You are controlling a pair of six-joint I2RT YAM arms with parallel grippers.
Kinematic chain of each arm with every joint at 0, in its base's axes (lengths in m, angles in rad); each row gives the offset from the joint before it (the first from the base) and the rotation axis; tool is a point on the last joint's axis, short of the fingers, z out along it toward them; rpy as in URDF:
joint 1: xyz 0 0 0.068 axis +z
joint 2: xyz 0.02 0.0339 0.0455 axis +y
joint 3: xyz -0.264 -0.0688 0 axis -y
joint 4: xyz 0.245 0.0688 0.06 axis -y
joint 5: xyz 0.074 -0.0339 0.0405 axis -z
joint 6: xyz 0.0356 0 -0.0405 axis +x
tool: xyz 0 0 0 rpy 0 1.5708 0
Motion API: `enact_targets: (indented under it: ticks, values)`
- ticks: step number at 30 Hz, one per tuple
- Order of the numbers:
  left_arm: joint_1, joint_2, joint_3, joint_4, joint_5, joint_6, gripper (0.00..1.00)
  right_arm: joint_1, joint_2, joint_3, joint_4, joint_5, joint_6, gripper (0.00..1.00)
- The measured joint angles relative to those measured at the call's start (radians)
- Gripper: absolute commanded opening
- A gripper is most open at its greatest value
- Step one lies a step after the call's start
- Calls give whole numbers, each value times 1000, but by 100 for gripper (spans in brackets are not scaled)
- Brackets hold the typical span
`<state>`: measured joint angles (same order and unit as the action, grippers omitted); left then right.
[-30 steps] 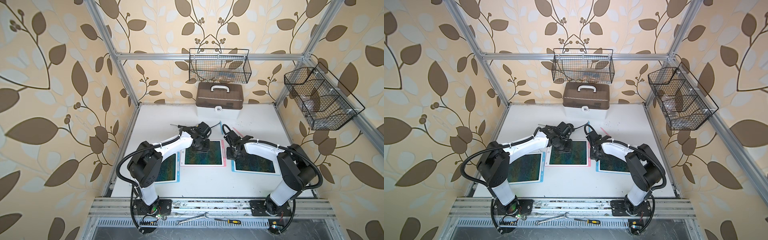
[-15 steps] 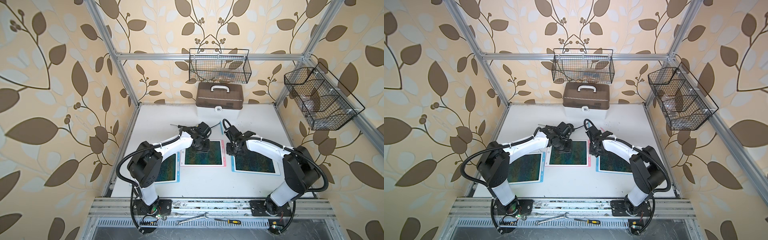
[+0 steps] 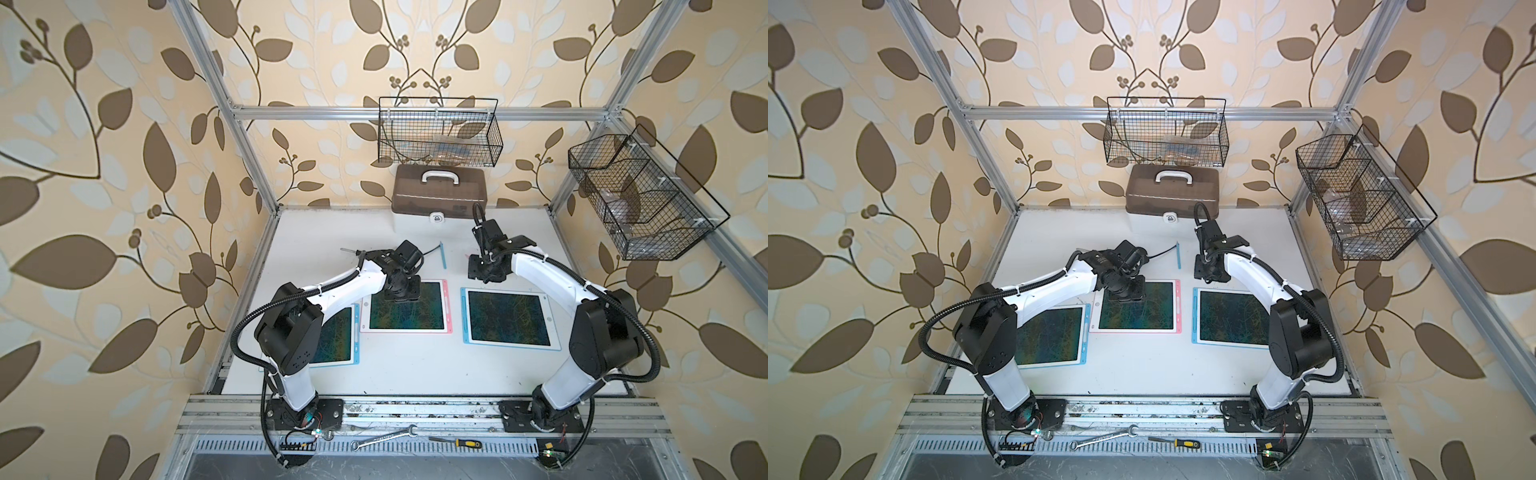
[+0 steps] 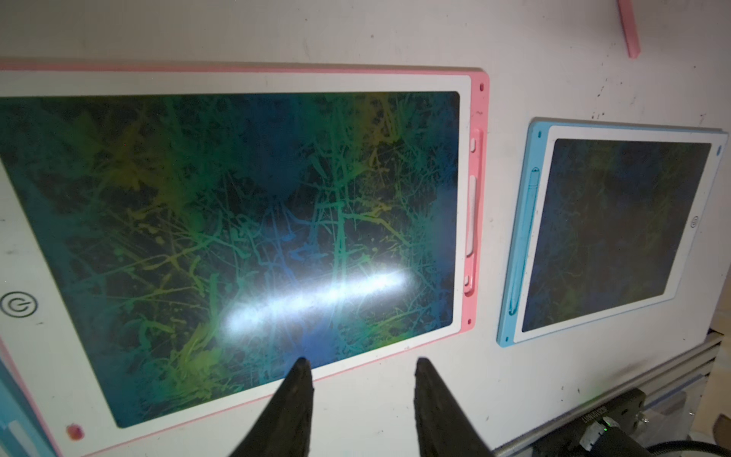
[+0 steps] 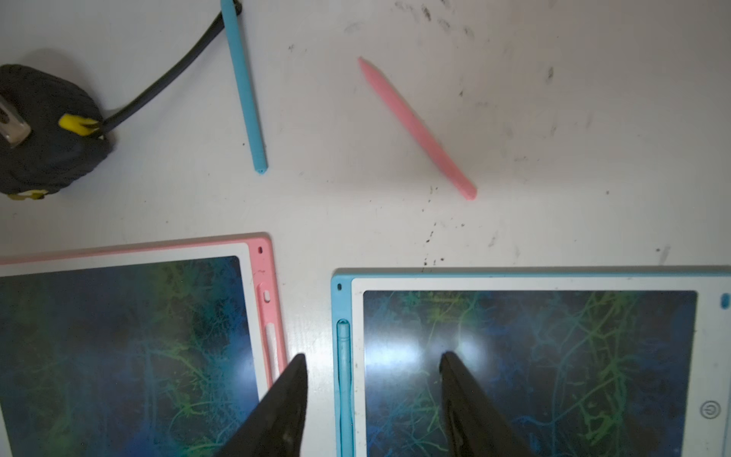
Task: Place the stylus back onto the writing tablet
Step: Place the stylus on the writing tablet, then move the stylus to the center of the board.
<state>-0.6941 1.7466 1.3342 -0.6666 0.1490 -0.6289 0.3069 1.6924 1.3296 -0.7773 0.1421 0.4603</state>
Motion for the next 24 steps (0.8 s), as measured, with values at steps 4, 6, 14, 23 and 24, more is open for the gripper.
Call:
enact_targets:
  ticks: [4,6,14,23,24]
  values:
    - [0,0,16,-21,0,-1,53,-55,65,67,-16,-12,-60,62]
    - [0,0,25,-28,-1,-3,57,-74,100,98,-21,-15,-82,64]
    - [0,0,64,-79,-20,-12,70,-103,255,238,-20,-65,-130,71]
    - [0,0,106,-116,-48,-32,78,-119,368,339,-8,-143,-131,68]
    - [0,0,107,-118,-52,-33,78,-123,373,346,-6,-150,-128,70]
